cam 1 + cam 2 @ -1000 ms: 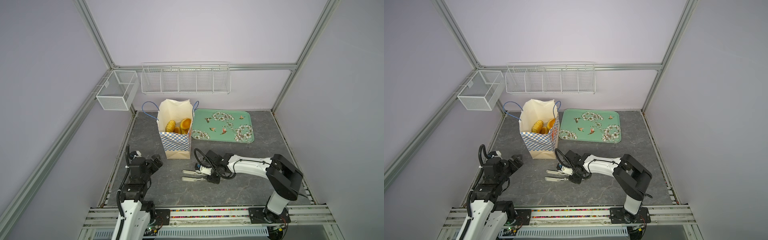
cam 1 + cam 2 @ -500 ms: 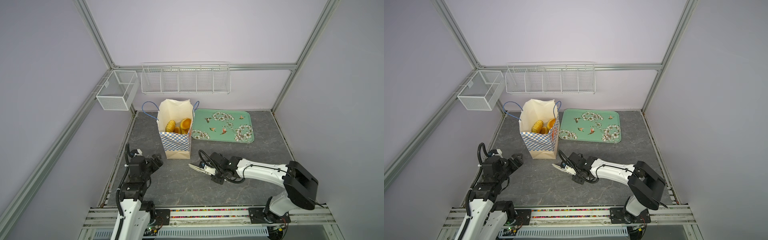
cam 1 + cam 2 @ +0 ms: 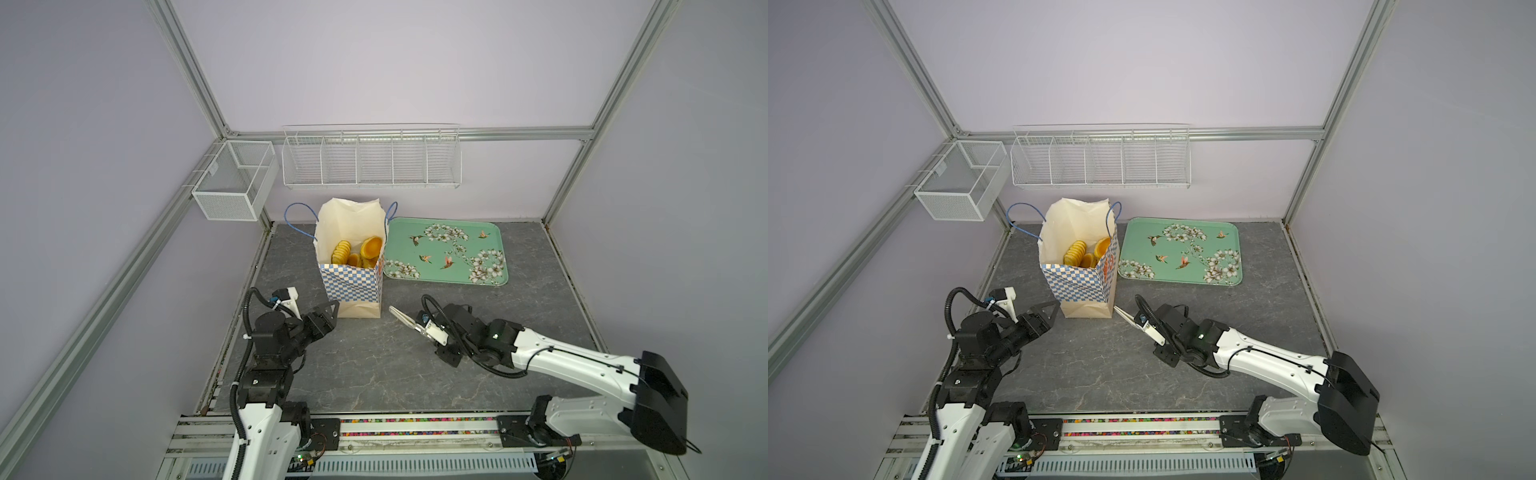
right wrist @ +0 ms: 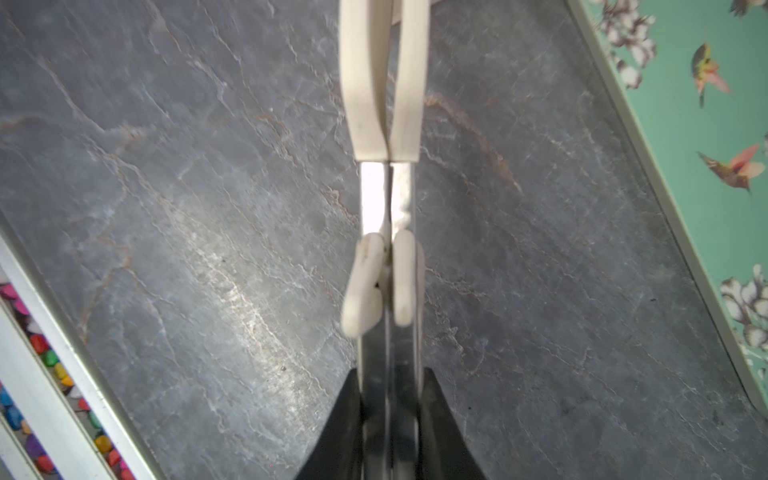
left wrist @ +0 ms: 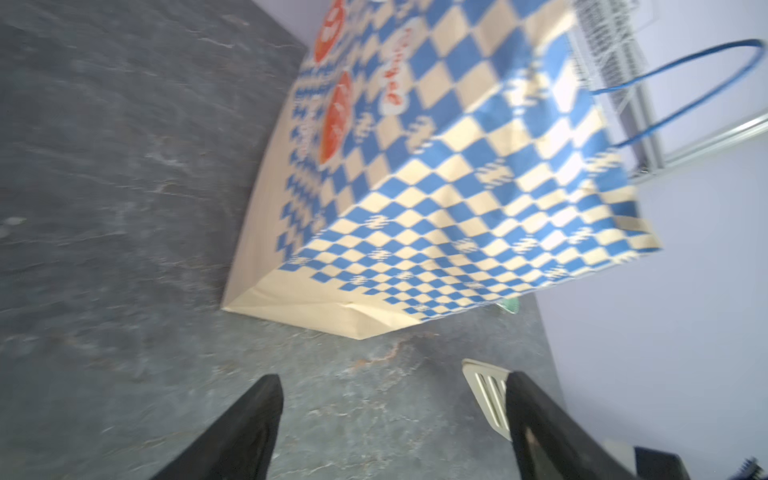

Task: Take the fake bread out of the paper bag

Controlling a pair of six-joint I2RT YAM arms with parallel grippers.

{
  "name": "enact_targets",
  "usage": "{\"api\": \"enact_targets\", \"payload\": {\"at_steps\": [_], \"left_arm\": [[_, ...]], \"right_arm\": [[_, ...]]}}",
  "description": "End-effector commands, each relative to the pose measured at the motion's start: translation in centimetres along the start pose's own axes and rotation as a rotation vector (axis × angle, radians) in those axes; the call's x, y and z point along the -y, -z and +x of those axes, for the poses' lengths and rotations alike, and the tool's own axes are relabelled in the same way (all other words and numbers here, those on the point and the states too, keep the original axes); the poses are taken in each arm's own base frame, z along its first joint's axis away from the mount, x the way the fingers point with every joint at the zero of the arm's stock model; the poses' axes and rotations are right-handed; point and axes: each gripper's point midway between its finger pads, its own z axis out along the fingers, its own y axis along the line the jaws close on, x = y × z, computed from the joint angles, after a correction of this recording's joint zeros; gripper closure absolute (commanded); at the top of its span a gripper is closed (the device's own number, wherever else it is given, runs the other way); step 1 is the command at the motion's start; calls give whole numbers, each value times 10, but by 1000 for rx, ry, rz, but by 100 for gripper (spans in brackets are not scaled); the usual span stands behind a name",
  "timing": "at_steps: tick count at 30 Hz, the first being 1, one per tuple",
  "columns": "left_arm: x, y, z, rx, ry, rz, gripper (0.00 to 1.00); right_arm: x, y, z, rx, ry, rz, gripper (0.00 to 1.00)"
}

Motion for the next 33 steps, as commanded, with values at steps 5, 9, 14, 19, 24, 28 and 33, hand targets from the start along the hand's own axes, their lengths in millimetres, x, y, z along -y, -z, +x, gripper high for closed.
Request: {"api": "enact_targets", "payload": {"at_steps": [5, 9, 14, 19, 24, 28, 33], "left_arm": [[102, 3, 16, -66, -181, 393, 17], [146, 4, 28, -79, -258, 555, 16], [200, 11, 35, -89, -355, 752, 13], [238, 14, 36, -116, -370, 936, 11], [258, 16, 31, -125, -372, 1033, 11], [268, 23, 26, -109, -359, 1100, 13], [275, 31, 23, -103, -352, 1142, 21]], "right_arm": [[4, 61, -54, 253, -118, -53, 93], [4, 90, -78, 371, -166, -141, 93], [-2, 128, -105, 523, -218, -325, 93], [-13, 152, -121, 606, -212, -472, 93], [-20, 166, -132, 663, -203, -552, 93], [-23, 172, -137, 695, -203, -611, 93], [-27, 167, -138, 674, -208, -671, 93]]}}
